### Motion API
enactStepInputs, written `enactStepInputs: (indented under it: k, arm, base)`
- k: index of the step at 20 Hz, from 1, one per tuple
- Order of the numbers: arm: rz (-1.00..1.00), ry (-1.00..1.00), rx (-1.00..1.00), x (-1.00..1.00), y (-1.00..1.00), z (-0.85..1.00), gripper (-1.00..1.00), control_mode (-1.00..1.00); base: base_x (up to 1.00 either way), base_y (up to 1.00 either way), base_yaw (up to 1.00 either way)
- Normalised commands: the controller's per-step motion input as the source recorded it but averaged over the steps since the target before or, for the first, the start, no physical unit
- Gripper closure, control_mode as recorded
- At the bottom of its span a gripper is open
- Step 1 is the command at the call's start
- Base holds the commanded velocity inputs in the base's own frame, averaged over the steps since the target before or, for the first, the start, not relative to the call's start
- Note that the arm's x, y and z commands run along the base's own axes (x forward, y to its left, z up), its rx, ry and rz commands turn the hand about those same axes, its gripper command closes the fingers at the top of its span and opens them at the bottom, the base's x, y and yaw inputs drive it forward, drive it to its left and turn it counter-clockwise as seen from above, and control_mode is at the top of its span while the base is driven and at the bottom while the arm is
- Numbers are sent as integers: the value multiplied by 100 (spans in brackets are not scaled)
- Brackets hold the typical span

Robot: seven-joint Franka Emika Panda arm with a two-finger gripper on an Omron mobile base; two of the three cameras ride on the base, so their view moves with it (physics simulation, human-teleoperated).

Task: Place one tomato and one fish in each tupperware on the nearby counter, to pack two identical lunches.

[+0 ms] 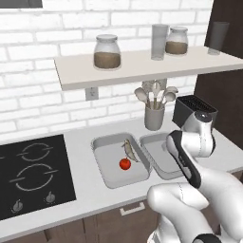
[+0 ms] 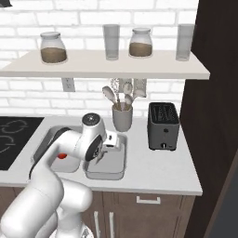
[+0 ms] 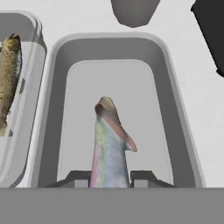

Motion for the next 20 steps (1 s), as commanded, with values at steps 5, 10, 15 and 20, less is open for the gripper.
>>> enactStepInputs:
  k: [5,10,15,20]
  arm:
    - [0,1,0,34,-9,-27,100,-100]
    - [0,0,0,30,-14,-25,100,-100]
    - [0,0,0,12,-3,-21,100,-100]
    - [0,0,0,25,0,-28,-100,-100]
  base:
    - [0,0,0]
    - [0,0,0]
    - [0,0,0]
    - [0,0,0]
